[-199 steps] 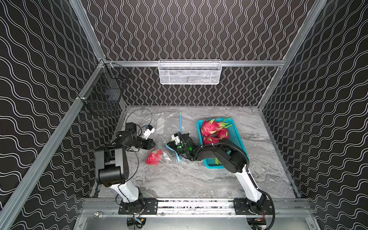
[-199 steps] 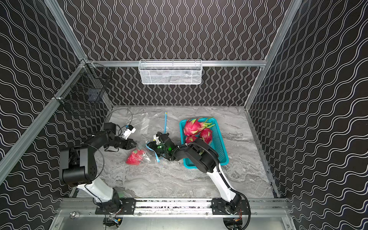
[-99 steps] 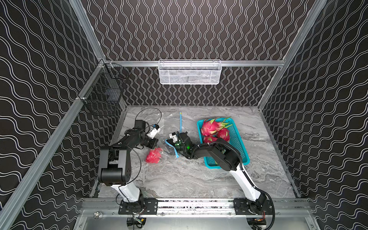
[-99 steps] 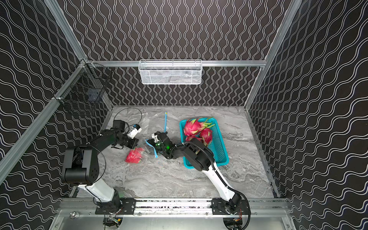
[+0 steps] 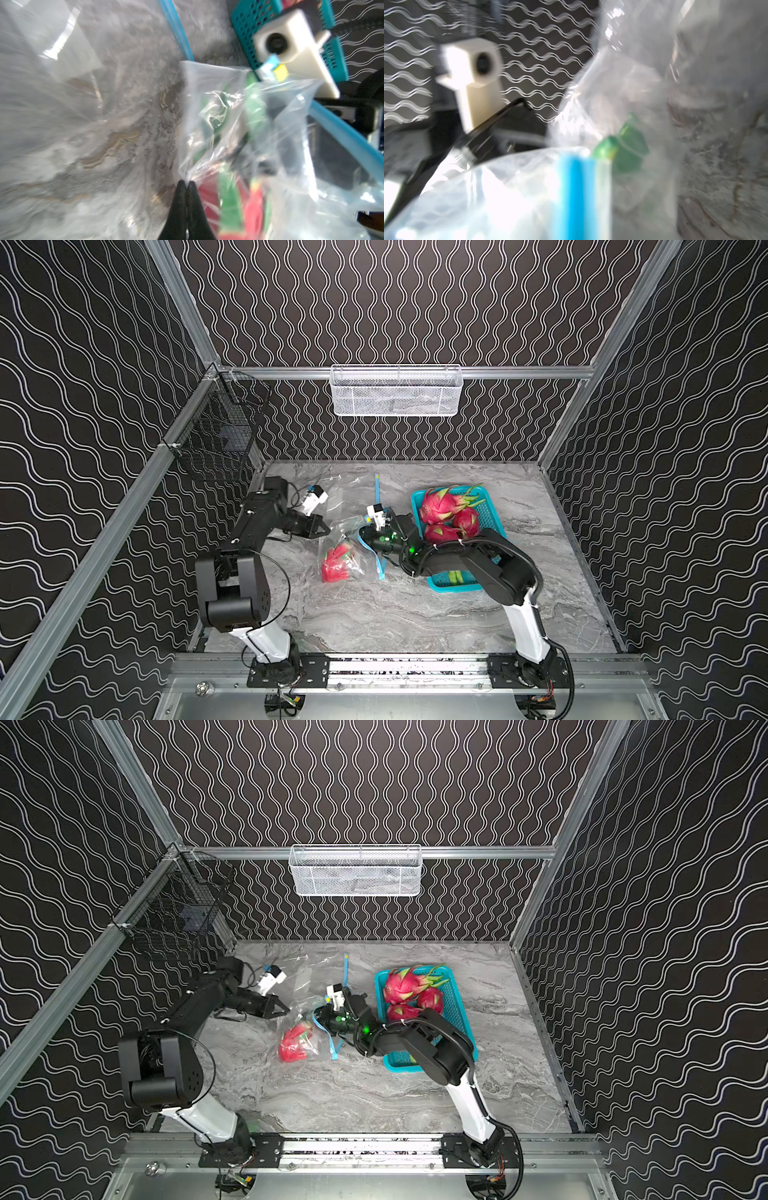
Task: Open the zip-top bag and take out the dragon fruit
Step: Pick up the dragon fruit from the zipper food storage bag.
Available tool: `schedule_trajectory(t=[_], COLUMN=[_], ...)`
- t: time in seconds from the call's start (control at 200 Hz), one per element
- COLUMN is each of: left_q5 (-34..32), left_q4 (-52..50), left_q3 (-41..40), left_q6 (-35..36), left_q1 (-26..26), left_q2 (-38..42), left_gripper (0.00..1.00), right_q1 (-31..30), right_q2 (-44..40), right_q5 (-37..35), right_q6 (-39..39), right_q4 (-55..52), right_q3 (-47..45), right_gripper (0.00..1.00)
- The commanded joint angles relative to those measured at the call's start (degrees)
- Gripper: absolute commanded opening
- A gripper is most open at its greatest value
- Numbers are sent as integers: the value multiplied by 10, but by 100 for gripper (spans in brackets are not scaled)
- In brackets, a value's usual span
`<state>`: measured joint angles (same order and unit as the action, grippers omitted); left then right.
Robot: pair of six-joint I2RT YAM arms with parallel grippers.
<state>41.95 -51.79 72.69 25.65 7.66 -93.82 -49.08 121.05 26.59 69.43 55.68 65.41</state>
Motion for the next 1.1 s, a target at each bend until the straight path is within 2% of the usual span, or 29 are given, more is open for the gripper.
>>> schedule_trajectory(t=[0.0,0.265,0.375,0.415,0.5,0.635,0.761,0.841,0.871,0.911,0.926,0.966,1.021,1.096], left_q5=[-22,-48,-86,-97,-91,-63,-42,10,37,73,85,104,100,78], left_q4=[9,31,71,89,84,73,61,17,-13,-56,-75,-117,-134,-106], left_q3=[14,7,7,8,20,5,-8,-3,2,7,9,11,7,-4], left_q6=[51,51,34,24,23,32,34,58,77,116,135,185,216,223], left_q1=[19,46,75,93,117,119,118,116,110,96,88,66,31,-7], left_q2=[10,15,17,14,4,11,15,14,14,15,17,21,32,40], left_gripper=[0,0,0,0,0,0,0,0,10,38,52,70,82,86], right_q1=[3,13,19,22,30,35,35,34,33,32,32,31,30,29], right_q2=[-33,-103,-144,-158,-186,-208,-202,-196,-193,-187,-183,-176,-165,-160], right_q5=[26,58,69,76,76,63,64,64,63,66,69,77,83,89], right_q6=[-68,-132,-162,-176,-201,-241,-234,-231,-232,-232,-233,-234,-236,-250], right_q4=[2,45,52,45,35,-13,-14,-1,1,4,6,12,8,-14], right_q3=[-24,-78,-118,-126,-146,-150,-147,-148,-146,-141,-138,-132,-124,-117], right_gripper=[0,0,0,4,12,16,22,21,20,15,13,7,0,0])
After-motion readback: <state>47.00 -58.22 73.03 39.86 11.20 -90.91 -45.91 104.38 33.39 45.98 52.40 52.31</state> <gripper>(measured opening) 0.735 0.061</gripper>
